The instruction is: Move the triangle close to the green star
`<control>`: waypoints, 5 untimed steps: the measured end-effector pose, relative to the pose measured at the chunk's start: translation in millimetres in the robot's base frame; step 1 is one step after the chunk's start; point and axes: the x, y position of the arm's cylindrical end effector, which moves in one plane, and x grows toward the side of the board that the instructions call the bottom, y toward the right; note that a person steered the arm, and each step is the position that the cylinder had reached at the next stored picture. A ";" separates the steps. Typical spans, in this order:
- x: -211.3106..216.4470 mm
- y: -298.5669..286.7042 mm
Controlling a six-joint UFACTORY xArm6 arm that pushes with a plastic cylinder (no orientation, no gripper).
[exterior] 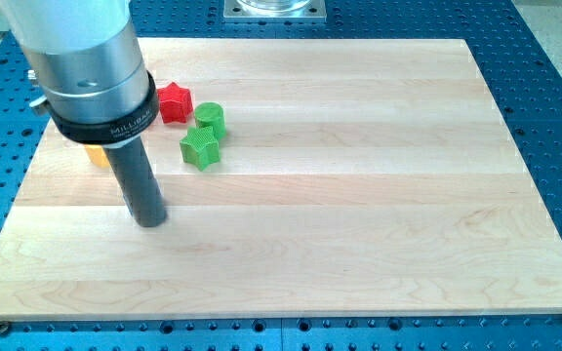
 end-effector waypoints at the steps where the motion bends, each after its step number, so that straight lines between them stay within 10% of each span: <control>1: 9.9 -34.0; 5: -24.5 -13.3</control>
